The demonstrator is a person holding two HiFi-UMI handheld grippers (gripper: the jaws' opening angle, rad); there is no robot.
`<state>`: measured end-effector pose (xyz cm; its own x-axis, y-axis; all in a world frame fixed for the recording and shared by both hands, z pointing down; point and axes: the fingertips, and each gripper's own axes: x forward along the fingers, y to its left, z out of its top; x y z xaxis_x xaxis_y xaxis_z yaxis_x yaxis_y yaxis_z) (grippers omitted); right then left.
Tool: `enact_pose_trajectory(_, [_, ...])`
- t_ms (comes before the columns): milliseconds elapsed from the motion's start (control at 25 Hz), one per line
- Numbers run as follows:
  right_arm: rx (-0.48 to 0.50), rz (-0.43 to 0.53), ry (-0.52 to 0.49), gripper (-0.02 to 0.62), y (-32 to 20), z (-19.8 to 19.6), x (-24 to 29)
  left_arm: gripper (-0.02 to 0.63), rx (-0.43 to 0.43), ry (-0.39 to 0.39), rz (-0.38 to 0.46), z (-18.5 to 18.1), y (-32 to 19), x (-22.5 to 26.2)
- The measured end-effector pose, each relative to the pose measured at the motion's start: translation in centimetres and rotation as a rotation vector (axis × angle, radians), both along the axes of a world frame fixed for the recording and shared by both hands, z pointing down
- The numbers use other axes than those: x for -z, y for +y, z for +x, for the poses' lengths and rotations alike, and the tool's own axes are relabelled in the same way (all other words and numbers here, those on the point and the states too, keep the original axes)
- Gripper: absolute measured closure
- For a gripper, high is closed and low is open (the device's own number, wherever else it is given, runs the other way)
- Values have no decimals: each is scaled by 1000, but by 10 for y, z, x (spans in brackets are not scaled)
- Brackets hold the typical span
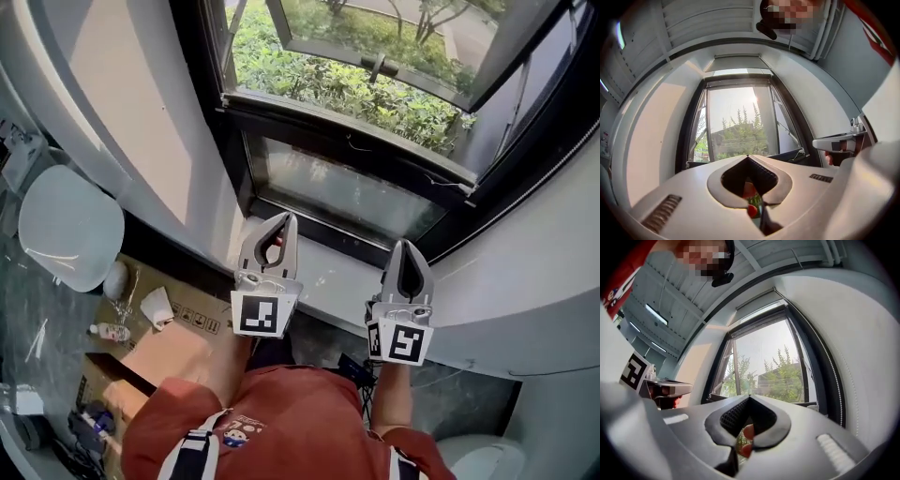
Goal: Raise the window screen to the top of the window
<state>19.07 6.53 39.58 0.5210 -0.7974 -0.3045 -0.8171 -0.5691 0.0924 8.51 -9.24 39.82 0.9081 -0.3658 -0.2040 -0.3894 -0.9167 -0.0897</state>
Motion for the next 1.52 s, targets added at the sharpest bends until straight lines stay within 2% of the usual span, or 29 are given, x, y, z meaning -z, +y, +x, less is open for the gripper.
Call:
enact_pose_trajectory(280, [-108, -33, 5, 586, -45, 33, 2, 601, -97, 5, -3, 46, -58, 5])
enact_pose_trajectory(720, [-215, -26, 31, 586, -101, 59, 18, 601, -197, 18, 24, 88, -122, 20])
enact_pose_trajectory(960, [-238, -26, 38, 586, -101, 78, 19, 601, -205, 16, 30, 105, -128, 21])
enact_pose_trajectory(1320, [-217, -4, 36, 586, -101, 104, 20, 601, -184, 10, 47, 126, -126, 23])
enact_pose_trajectory(1520, [-229, -28, 46, 586, -100, 111, 18, 601, -181, -19, 70, 133, -129, 19])
